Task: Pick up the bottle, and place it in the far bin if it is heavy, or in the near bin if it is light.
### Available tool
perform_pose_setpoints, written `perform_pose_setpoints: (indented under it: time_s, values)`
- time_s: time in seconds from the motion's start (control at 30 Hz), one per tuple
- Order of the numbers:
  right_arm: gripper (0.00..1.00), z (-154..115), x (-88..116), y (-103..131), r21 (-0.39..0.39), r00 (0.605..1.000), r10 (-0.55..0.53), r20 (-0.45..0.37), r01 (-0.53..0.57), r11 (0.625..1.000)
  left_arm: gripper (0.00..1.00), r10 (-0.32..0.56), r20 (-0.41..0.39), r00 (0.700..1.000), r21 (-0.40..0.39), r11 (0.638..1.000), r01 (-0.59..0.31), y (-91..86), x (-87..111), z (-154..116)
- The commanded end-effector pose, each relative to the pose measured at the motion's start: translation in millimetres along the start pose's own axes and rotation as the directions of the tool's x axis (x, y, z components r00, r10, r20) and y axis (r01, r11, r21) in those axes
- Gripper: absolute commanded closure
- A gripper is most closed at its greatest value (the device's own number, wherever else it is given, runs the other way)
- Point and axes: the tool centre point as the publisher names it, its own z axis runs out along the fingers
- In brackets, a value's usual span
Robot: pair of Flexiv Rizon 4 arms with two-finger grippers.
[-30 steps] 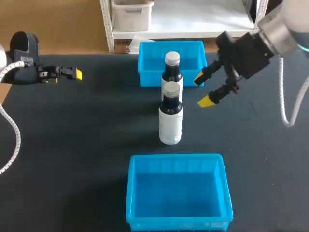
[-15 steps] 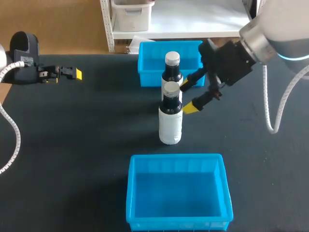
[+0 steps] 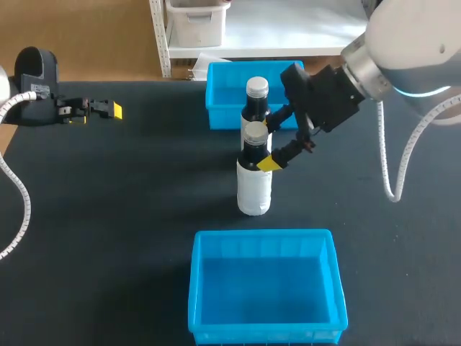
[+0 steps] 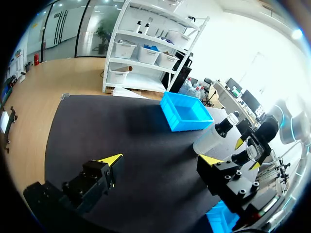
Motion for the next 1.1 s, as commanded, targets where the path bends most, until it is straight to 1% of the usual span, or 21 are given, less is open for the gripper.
perform_pose_setpoints:
  time_s: [0.03,0.23,0.63,0.67,0.83,0.87,0.93,1.0,1.07,1.1]
  values:
    - [0.00,5.2,-2.2,-0.9,0.001,1.000,-0.001,0.003,0.001,1.000,0.00,0.000,0.000,1.000,0.000,1.000,0.000,0.0,0.0,0.0]
    - [0.00,8.8,-5.5,0.3,0.012,1.000,0.006,0.010,-0.006,1.000,0.00,0.000,0.000,1.000,0.000,1.000,0.000,0.0,0.0,0.0]
    - [0.00,12.2,-6.5,0.1,0.010,1.000,0.007,0.026,-0.007,1.000,0.00,0.000,0.000,1.000,0.000,1.000,0.000,0.0,0.0,0.0]
    - [0.02,12.2,-6.5,0.1,0.010,1.000,0.006,0.026,-0.006,1.000,0.00,0.000,0.000,1.000,0.000,1.000,0.000,0.0,0.0,0.0]
    - [0.06,13.3,-7.3,-0.3,0.006,0.999,0.006,0.035,-0.006,1.000,0.00,0.000,0.000,1.000,0.000,1.000,0.000,0.0,0.0,0.0]
    - [0.05,13.4,-7.4,-0.5,0.005,0.999,0.006,0.035,-0.006,1.000,0.00,0.000,0.000,1.000,0.000,1.000,0.000,0.0,0.0,0.0]
    - [0.07,13.5,-7.6,-0.6,0.005,0.999,0.006,0.037,-0.006,1.000,0.00,0.000,0.000,1.000,0.000,1.000,0.000,0.0,0.0,0.0]
    - [0.12,13.6,-7.7,-0.9,0.005,0.999,0.005,0.038,-0.005,1.000,0.00,0.000,0.000,1.000,0.000,1.000,0.000,0.0,0.0,0.0]
    - [0.22,13.9,-7.7,-1.6,0.006,0.999,0.005,0.038,-0.005,1.000,0.00,0.000,0.000,1.000,0.000,1.000,0.000,0.0,0.0,0.0]
    - [0.23,14.1,-7.7,-2.0,0.006,0.999,0.005,0.038,-0.005,1.000,0.00,0.000,0.000,1.000,0.000,1.000,0.000,0.0,0.0,0.0]
